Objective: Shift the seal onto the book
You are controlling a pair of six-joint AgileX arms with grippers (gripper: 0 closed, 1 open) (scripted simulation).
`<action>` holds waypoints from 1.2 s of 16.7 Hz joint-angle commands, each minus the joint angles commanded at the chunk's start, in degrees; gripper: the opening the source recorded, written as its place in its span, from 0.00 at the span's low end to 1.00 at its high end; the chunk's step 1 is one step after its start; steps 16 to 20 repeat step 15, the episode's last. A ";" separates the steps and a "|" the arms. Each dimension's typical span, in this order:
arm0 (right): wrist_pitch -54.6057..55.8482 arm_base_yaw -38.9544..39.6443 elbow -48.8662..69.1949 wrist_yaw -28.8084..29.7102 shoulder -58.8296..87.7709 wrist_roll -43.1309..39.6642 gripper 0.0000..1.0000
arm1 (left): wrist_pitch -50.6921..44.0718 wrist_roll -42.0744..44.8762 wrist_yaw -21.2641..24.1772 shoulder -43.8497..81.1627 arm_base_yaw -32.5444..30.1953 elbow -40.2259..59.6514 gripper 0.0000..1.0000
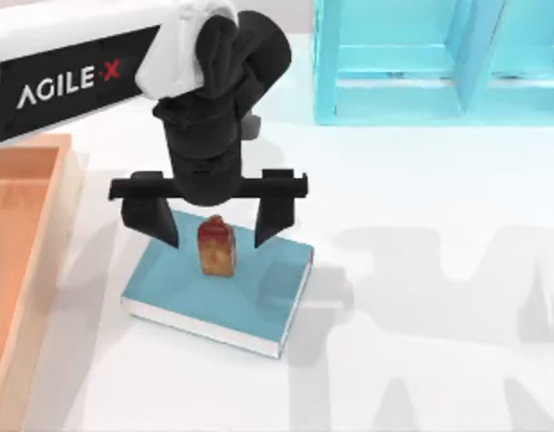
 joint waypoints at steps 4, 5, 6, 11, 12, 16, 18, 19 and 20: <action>0.00 0.00 0.00 0.00 0.00 0.00 1.00 | 0.00 0.00 0.00 0.00 0.00 0.00 1.00; 0.00 0.00 0.00 0.00 0.00 0.00 1.00 | 0.00 0.00 0.00 0.00 0.00 0.00 1.00; 0.00 0.00 0.00 0.00 0.00 0.00 1.00 | 0.00 0.00 0.00 0.00 0.00 0.00 1.00; 0.00 0.00 0.00 0.00 0.00 0.00 1.00 | -3.14 -0.05 -0.02 -0.28 0.04 2.78 1.00; 0.00 0.00 0.00 0.00 0.00 0.00 1.00 | -4.39 -0.06 -0.02 -0.43 0.03 3.87 1.00; 0.00 0.00 0.00 0.00 0.00 0.00 1.00 | -6.49 -0.07 -0.01 -0.75 0.03 5.73 1.00; 0.00 0.00 0.00 0.00 0.00 0.00 1.00 | -6.49 -0.07 -0.01 -0.75 0.03 5.73 1.00; 0.00 0.00 0.00 0.00 0.00 0.00 1.00 | -6.49 -0.07 -0.01 -0.75 0.03 5.73 1.00; 0.00 0.00 0.00 0.00 0.00 0.00 1.00 | -6.49 -0.07 -0.01 -0.75 0.03 5.73 1.00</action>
